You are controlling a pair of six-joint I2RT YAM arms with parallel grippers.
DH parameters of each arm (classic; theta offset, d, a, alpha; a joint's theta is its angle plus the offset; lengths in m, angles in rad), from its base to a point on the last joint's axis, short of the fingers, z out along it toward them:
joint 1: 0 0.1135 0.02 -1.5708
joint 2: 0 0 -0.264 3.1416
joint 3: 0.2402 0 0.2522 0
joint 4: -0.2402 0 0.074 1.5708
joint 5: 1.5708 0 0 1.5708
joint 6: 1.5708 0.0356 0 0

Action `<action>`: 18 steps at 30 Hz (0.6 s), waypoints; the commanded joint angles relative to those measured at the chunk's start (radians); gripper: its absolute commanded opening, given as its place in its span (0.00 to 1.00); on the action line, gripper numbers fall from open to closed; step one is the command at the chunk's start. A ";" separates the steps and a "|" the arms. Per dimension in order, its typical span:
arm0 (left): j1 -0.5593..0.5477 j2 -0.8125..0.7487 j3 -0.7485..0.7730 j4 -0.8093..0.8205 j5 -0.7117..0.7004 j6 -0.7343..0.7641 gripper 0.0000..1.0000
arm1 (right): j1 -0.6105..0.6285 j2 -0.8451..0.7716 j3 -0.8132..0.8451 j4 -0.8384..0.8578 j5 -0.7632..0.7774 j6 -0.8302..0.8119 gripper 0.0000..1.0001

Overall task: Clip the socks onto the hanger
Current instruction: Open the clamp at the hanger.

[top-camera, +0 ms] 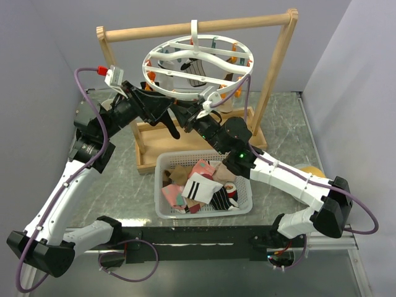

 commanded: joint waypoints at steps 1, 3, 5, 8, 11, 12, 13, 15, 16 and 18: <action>-0.008 0.002 0.022 0.058 0.004 -0.005 0.51 | 0.011 0.019 0.054 -0.005 -0.002 0.011 0.06; -0.012 0.005 0.022 0.055 -0.002 0.000 0.50 | 0.012 0.024 0.058 -0.009 0.002 0.009 0.06; -0.015 0.007 0.022 0.061 -0.010 0.000 0.50 | 0.016 0.032 0.064 -0.012 0.005 0.006 0.06; -0.017 0.010 0.022 0.062 -0.021 0.003 0.43 | 0.020 0.038 0.068 -0.017 0.012 0.006 0.05; -0.017 0.012 0.025 0.059 -0.033 0.003 0.36 | 0.022 0.044 0.069 -0.021 0.013 0.009 0.05; -0.017 0.013 0.025 0.058 -0.038 -0.003 0.33 | 0.022 0.047 0.071 -0.023 0.013 0.011 0.05; -0.017 0.015 0.025 0.056 -0.041 -0.005 0.25 | 0.022 0.050 0.071 -0.028 0.012 0.012 0.06; -0.017 0.018 0.025 0.056 -0.044 -0.012 0.16 | 0.023 0.055 0.074 -0.029 0.012 0.017 0.06; -0.017 0.015 0.022 0.059 -0.042 -0.015 0.11 | 0.025 0.056 0.074 -0.028 0.012 0.018 0.06; -0.017 0.012 0.018 0.062 -0.039 -0.019 0.10 | 0.028 0.059 0.077 -0.031 0.013 0.022 0.07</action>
